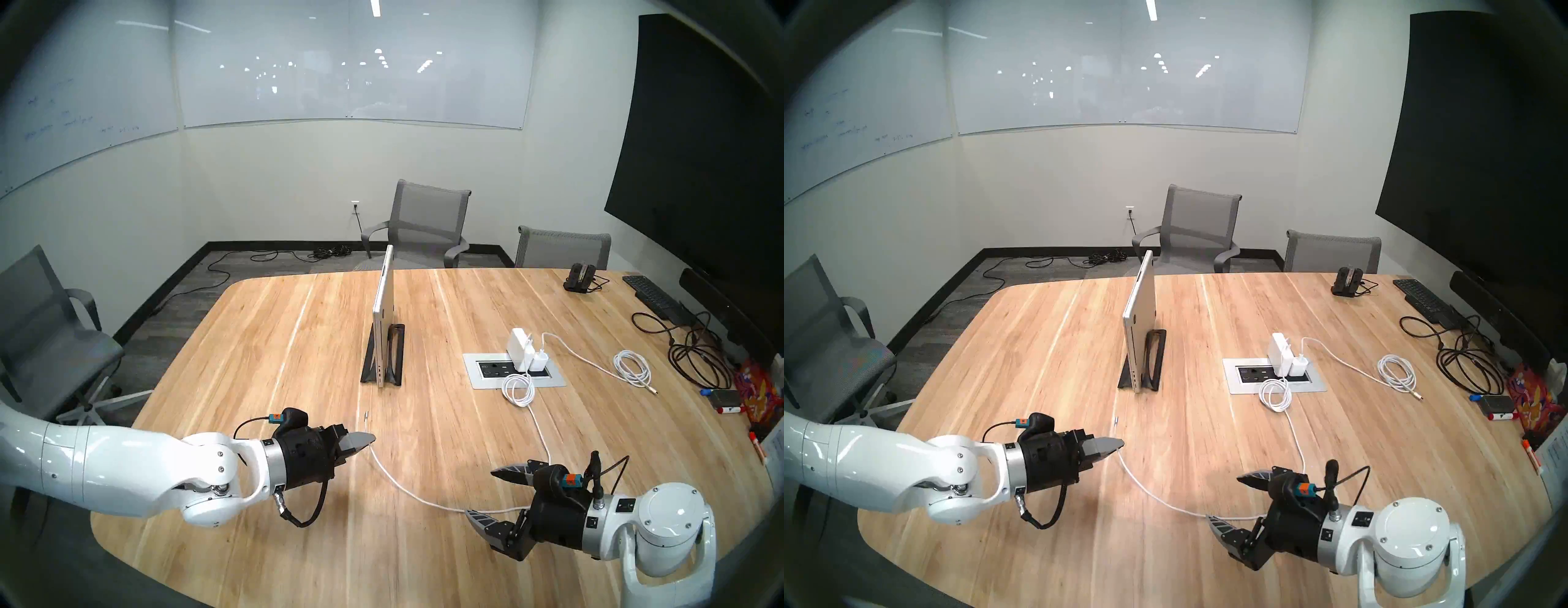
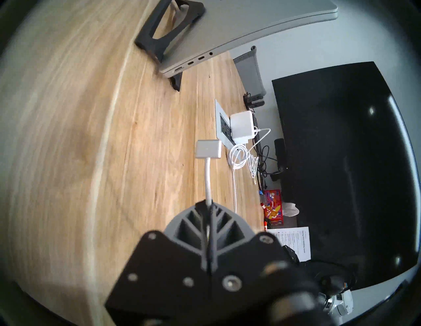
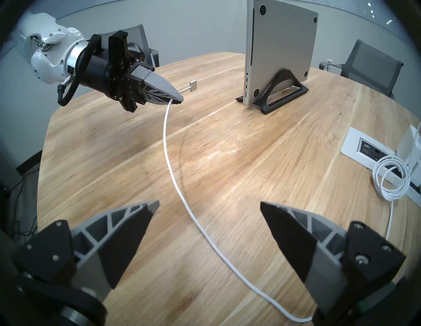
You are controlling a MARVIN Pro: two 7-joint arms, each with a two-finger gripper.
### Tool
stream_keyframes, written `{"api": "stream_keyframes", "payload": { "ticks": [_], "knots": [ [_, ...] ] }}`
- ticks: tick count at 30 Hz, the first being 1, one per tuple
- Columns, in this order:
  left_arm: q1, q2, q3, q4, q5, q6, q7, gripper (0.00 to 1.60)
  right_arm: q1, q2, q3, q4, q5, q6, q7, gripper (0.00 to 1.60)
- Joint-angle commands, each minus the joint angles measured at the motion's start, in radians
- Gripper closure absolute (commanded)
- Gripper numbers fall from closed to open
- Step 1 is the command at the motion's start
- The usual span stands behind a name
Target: Plug the charging cable into the port of a MacBook
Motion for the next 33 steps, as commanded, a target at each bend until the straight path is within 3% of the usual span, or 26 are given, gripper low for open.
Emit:
{"api": "stream_keyframes", "payload": {
  "ticks": [1,24,33],
  "knots": [
    [0.003,-0.057,-0.016,0.036,-0.023,0.003,-0.026,1.6,0.001,0.001,0.003,-0.016,0.001,0.0,0.001,0.0],
    [0.018,-0.116,-0.019,0.146,-0.023,0.042,-0.151,1.6,0.002,-0.002,0.003,-0.017,-0.001,-0.001,0.003,0.0],
    [0.031,-0.173,-0.027,0.212,-0.036,0.045,-0.172,1.6,0.002,-0.003,0.004,-0.016,-0.002,-0.001,0.005,0.0]
  ]
}}
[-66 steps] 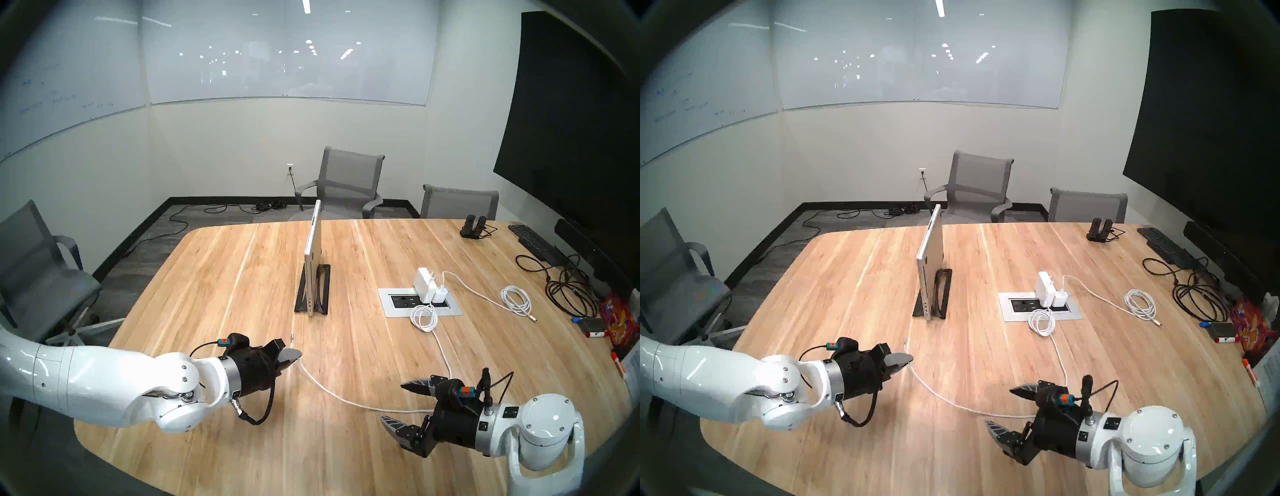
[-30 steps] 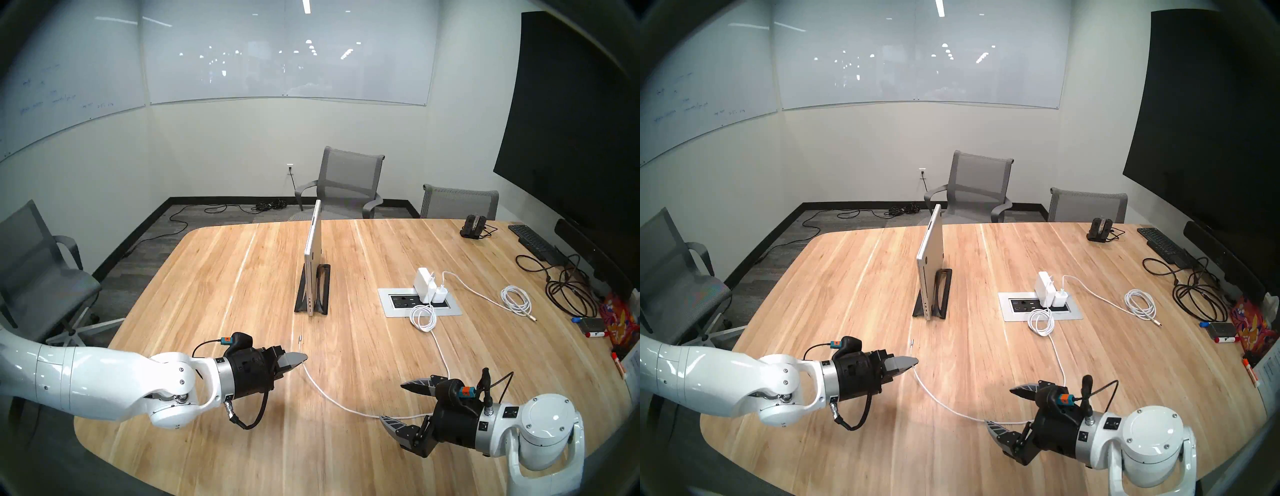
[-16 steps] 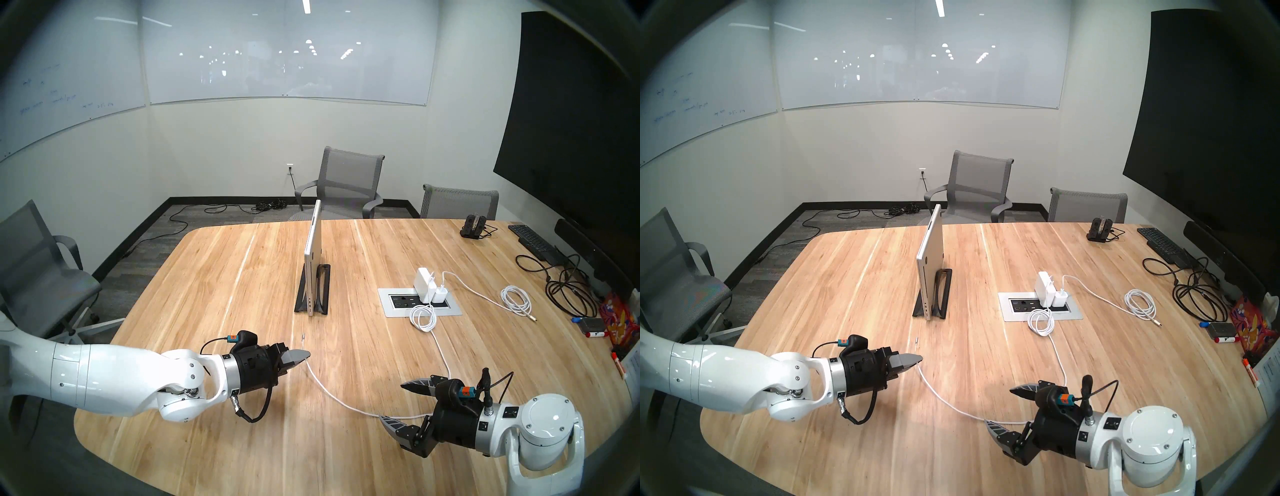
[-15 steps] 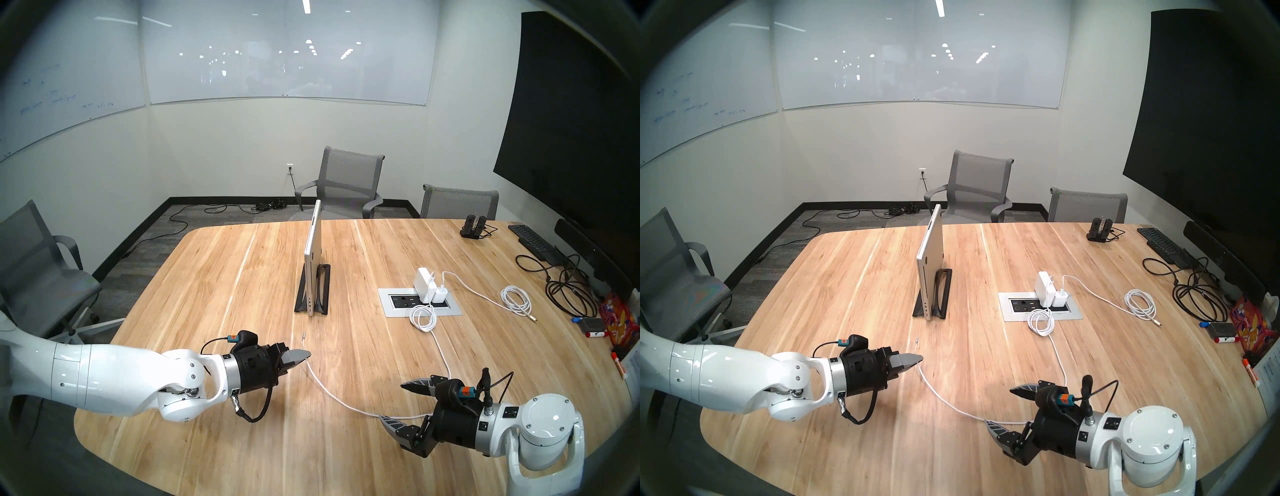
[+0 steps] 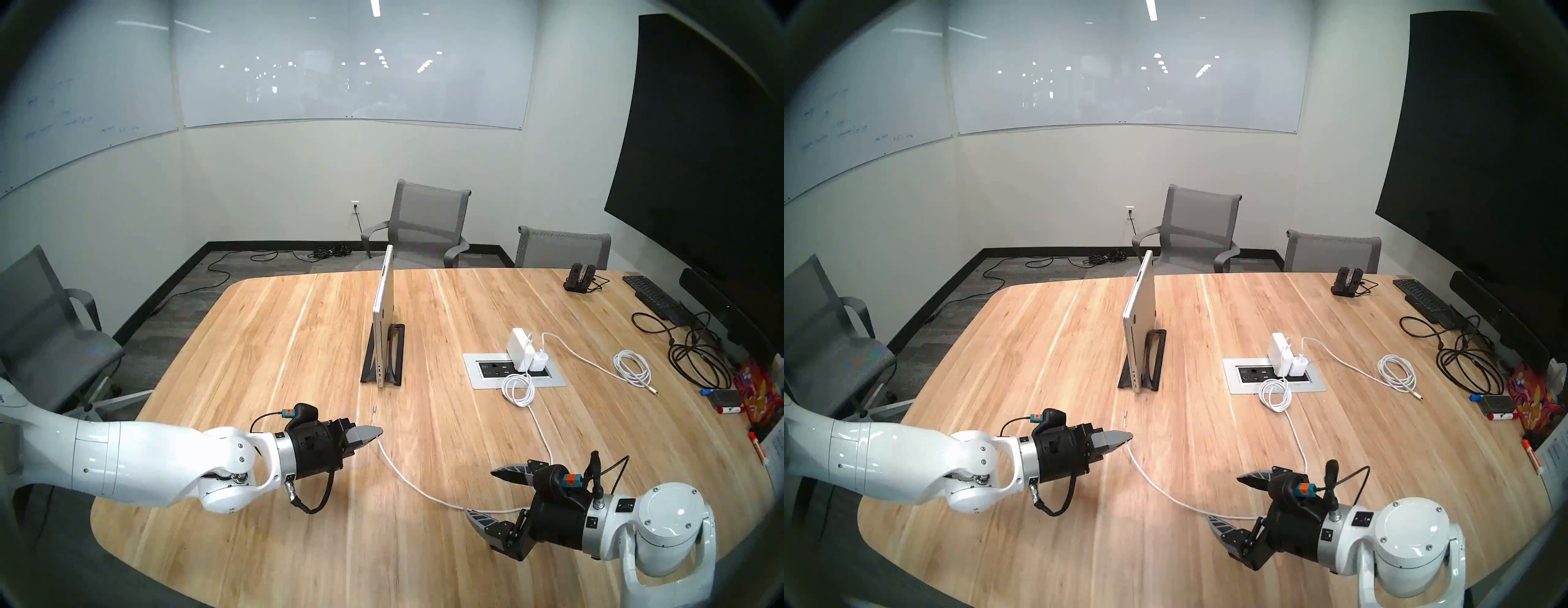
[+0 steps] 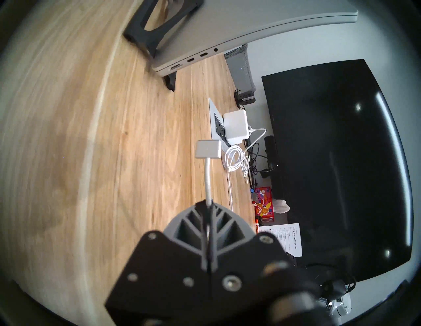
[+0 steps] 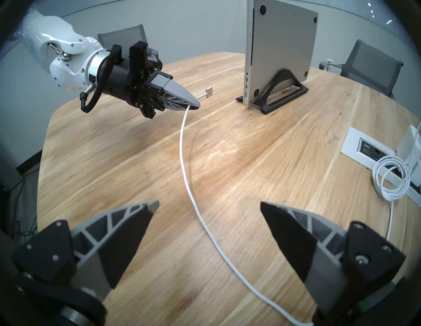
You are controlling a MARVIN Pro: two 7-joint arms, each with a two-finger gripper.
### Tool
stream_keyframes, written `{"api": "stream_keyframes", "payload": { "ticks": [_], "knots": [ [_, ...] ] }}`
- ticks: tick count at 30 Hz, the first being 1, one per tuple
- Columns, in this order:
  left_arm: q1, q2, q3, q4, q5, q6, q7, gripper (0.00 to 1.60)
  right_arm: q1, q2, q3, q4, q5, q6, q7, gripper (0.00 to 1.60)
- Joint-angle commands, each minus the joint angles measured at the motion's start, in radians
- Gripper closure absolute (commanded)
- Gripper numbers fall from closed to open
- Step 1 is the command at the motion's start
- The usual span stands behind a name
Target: Plug the charging cable into the port of a MacBook
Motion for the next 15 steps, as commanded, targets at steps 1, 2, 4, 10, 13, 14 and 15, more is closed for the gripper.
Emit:
{"api": "stream_keyframes", "payload": {
  "ticks": [1,2,4,10,13,14,15],
  "knots": [
    [0.002,-0.05,-0.018,0.024,-0.008,-0.003,-0.031,1.6,0.001,0.001,0.003,-0.016,0.001,0.0,0.001,0.0],
    [0.002,-0.054,-0.019,0.028,-0.006,-0.003,-0.032,1.6,0.001,0.001,0.003,-0.016,0.001,0.0,0.001,0.0],
    [0.002,-0.059,-0.019,0.034,-0.004,-0.003,-0.036,1.6,0.001,0.0,0.003,-0.016,0.001,0.0,0.001,0.0],
    [0.003,-0.075,-0.02,0.055,-0.004,0.0,-0.04,1.6,0.001,0.0,0.003,-0.016,0.001,0.0,0.002,0.0],
    [0.005,-0.092,-0.02,0.076,-0.008,0.001,-0.037,1.6,0.001,0.0,0.003,-0.017,0.0,-0.001,0.002,0.0],
    [0.006,-0.101,-0.02,0.088,-0.009,0.001,-0.033,1.6,0.001,-0.001,0.003,-0.017,0.0,-0.001,0.002,0.0],
    [0.006,-0.101,-0.02,0.088,-0.009,0.001,-0.033,1.6,0.001,-0.001,0.003,-0.017,0.0,-0.001,0.002,0.0]
  ]
}}
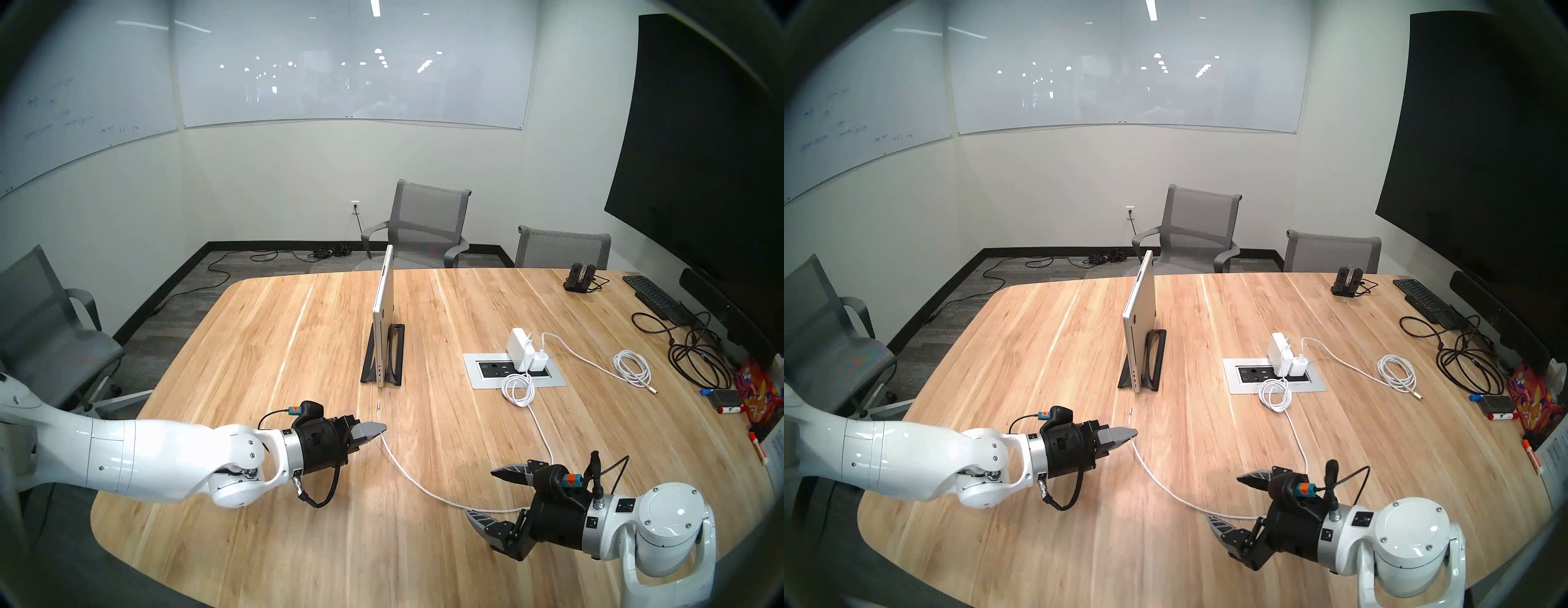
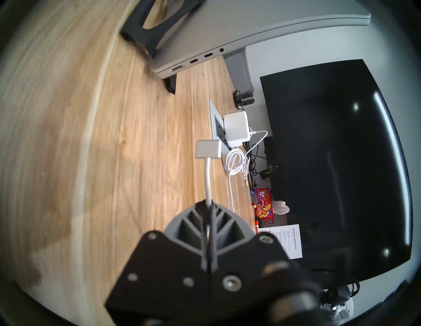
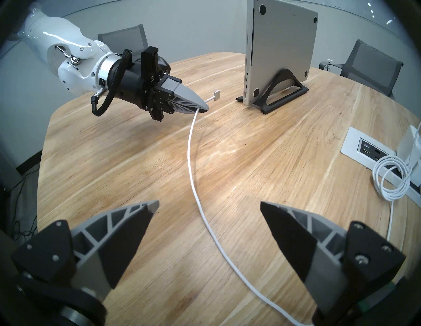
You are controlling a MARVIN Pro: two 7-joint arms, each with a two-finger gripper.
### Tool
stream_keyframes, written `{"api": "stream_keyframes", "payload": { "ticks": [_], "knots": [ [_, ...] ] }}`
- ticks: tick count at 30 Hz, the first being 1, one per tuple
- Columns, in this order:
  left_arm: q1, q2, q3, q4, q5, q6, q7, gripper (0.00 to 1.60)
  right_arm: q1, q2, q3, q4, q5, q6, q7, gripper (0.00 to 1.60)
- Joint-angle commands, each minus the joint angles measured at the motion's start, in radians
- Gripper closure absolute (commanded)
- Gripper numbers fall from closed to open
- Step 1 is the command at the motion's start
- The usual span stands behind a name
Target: Plug the charging cable into the port of a MacBook
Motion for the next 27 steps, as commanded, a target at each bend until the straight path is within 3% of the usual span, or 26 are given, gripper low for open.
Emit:
{"api": "stream_keyframes", "payload": {
  "ticks": [1,27],
  "knots": [
    [-0.002,-0.044,-0.013,0.022,0.001,-0.003,-0.013,1.6,0.001,0.001,0.003,-0.017,0.001,0.0,0.001,0.0],
    [-0.01,-0.084,-0.031,0.087,-0.064,-0.007,0.022,1.6,0.002,-0.003,0.004,-0.017,-0.001,-0.001,0.004,0.0]
  ]
}}
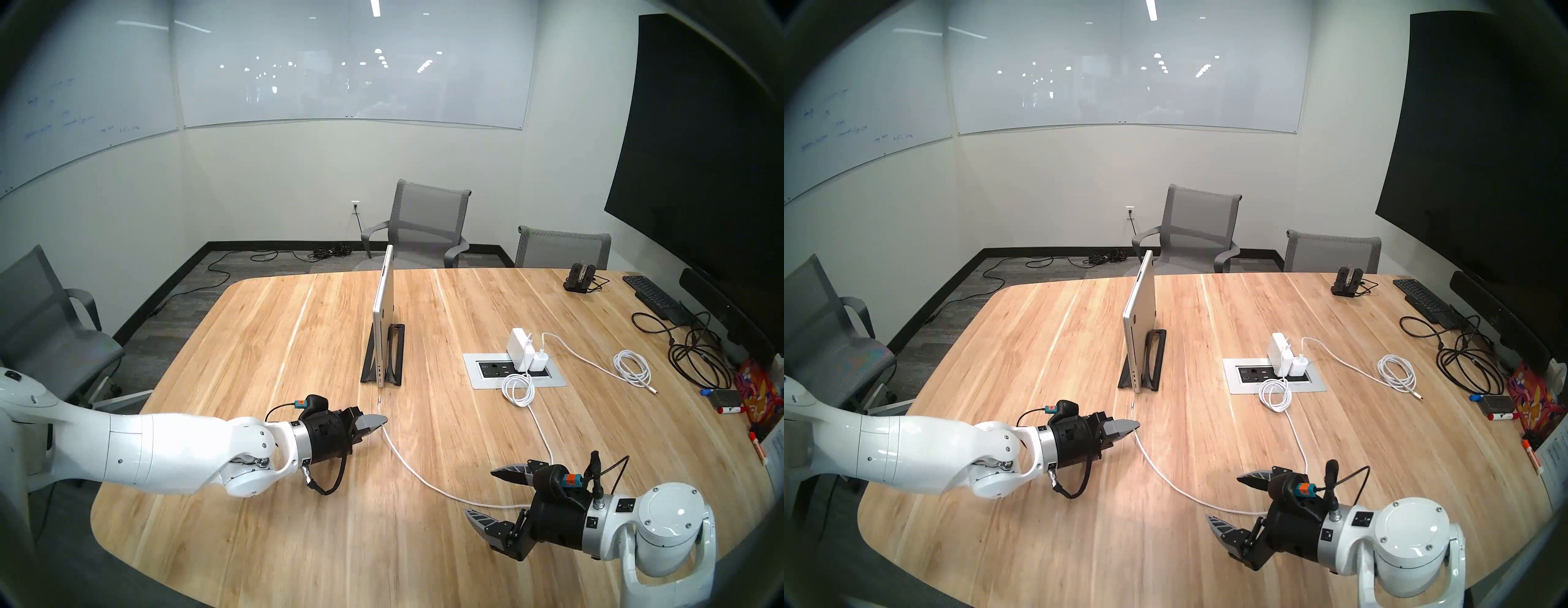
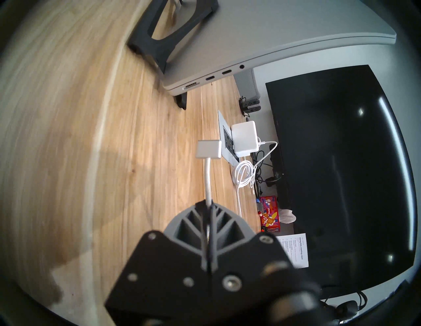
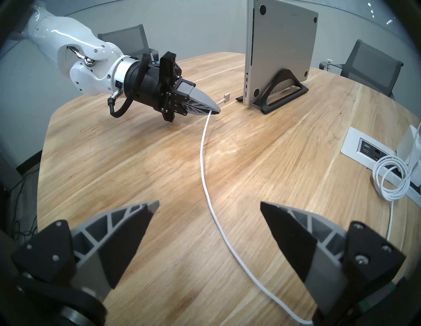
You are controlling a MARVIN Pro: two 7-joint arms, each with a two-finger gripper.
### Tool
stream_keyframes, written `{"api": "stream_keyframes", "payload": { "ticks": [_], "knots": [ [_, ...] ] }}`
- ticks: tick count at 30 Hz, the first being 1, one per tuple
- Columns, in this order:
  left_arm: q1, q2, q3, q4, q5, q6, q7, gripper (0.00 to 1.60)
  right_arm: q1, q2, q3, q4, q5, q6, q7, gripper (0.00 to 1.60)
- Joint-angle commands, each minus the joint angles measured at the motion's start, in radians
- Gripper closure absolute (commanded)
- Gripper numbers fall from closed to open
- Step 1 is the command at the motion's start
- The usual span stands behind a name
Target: Plug the charging cable into the port of a MacBook
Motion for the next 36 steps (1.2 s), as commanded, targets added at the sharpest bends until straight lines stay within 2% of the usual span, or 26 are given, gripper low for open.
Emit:
{"api": "stream_keyframes", "payload": {
  "ticks": [1,9,36],
  "knots": [
    [-0.01,-0.019,-0.019,0.005,-0.018,-0.005,0.006,1.6,0.001,0.001,0.002,-0.017,0.001,0.0,0.001,0.0],
    [-0.008,-0.033,-0.026,0.027,-0.047,-0.013,0.016,1.6,0.001,0.0,0.003,-0.017,0.001,0.0,0.002,0.0],
    [-0.009,-0.06,-0.028,0.063,-0.074,-0.01,0.015,1.6,0.002,-0.003,0.004,-0.017,-0.002,-0.001,0.005,0.0]
  ]
}}
